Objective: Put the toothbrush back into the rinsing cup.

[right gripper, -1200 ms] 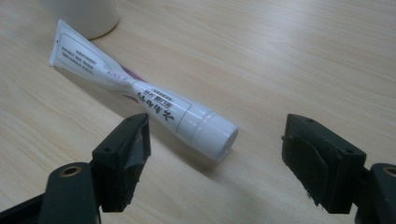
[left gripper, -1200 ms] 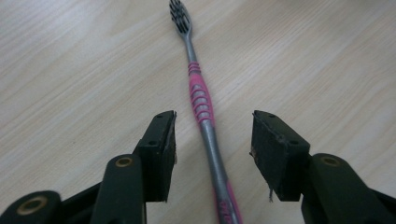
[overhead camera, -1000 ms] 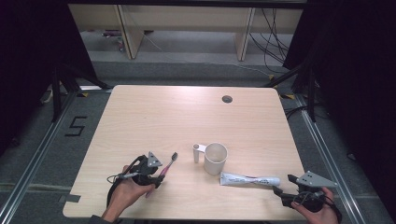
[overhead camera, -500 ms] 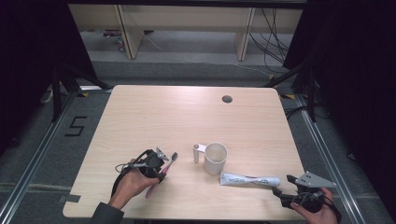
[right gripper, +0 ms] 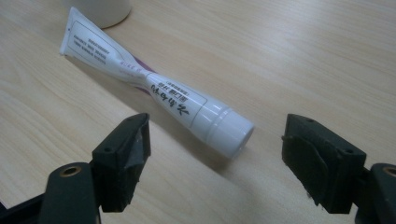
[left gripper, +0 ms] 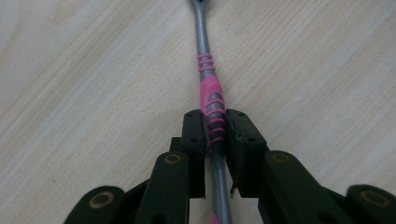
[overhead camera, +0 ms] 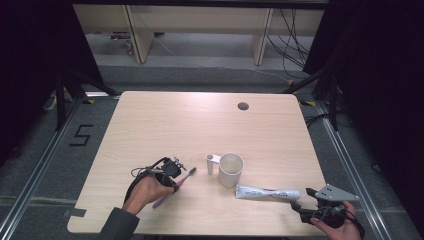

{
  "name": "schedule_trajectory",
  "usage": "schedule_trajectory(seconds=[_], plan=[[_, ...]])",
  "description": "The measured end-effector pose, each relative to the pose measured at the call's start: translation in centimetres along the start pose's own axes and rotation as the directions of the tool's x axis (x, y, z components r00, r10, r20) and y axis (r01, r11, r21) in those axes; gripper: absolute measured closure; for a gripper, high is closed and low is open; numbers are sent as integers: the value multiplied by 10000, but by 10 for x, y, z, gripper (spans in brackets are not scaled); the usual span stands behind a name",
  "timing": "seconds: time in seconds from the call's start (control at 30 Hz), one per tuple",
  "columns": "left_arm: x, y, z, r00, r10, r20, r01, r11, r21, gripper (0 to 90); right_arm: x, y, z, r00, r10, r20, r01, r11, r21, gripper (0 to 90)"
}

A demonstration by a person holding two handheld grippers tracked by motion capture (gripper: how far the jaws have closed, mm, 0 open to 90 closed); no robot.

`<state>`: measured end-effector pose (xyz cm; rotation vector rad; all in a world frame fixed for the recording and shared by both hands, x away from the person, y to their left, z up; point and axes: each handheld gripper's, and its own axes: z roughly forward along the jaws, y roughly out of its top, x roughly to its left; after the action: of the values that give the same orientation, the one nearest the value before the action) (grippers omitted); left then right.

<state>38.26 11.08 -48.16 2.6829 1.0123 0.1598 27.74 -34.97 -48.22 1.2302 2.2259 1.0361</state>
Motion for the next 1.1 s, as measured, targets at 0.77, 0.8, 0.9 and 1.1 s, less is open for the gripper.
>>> schedule_trajectory(seconds=[0.77,0.8,0.9,1.1], plan=[[1,8,-5,9981,573,234,-585,9970,512,793,-2,0,-1,9998,-189,48,189,9998,-23,246],[1,8,-5,9981,573,234,-585,9970,512,793,-2,0,-1,9998,-189,48,189,9998,-23,246],[4,8,-8,9986,504,169,-510,9980,370,794,-2,0,0,9999,-163,-25,163,9999,-3,246],[8,5,-19,9992,376,149,-374,9991,-175,795,-3,0,0,9995,-290,136,292,9995,-88,247]])
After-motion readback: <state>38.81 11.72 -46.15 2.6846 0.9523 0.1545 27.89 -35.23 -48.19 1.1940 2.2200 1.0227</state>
